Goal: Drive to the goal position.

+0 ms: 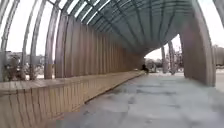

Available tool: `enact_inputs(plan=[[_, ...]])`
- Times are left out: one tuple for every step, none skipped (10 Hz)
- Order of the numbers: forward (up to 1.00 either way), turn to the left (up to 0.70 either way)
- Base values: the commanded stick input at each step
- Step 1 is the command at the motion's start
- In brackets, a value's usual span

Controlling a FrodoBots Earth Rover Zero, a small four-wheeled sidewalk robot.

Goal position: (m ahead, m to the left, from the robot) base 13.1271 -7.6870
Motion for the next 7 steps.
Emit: enact_inputs(plan=[[1.00, -0.33], [1.00, -0.33], [1.00, -0.33], [1.00, -0.33], [1.00, -0.33], [1.00, -0.27], [1.00, 0.06]])
